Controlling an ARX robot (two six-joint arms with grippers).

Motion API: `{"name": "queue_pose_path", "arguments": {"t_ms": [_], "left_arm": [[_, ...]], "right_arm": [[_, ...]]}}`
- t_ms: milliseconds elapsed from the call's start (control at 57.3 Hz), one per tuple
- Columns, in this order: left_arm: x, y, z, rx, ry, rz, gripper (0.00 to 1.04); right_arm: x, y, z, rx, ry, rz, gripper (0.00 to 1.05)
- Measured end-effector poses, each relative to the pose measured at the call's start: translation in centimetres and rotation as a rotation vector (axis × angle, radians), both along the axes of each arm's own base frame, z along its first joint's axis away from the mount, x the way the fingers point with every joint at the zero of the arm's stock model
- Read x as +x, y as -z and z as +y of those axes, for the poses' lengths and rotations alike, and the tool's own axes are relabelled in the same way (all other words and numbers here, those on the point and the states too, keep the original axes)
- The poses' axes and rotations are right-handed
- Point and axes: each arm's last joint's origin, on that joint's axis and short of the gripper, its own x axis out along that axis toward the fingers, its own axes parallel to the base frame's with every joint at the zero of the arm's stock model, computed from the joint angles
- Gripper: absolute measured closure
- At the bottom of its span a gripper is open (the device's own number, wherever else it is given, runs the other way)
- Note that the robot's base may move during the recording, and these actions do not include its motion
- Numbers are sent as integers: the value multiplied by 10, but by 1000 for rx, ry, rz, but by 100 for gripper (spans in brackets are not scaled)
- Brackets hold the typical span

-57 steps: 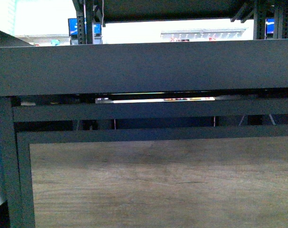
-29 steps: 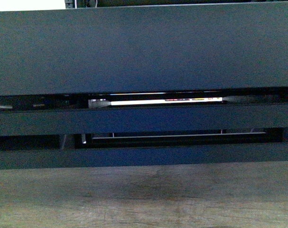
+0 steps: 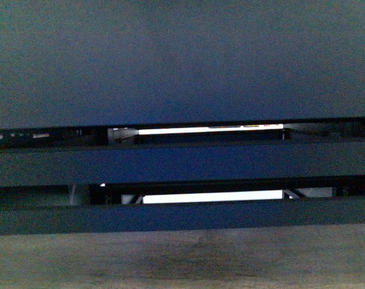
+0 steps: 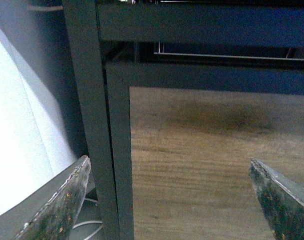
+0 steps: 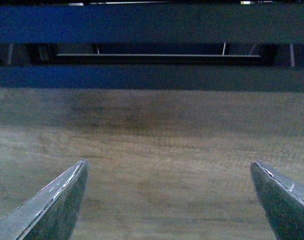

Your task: Pick lemon from shelf

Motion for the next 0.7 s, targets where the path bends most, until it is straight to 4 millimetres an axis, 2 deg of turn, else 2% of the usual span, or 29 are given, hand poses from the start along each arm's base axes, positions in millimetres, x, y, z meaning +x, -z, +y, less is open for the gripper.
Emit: {"name": "queue_pose_path", "arguments": {"t_ms": [698], "left_arm": [[0,0,0,0,0,0,8]], "right_arm": [[0,0,0,0,0,0,7]]}}
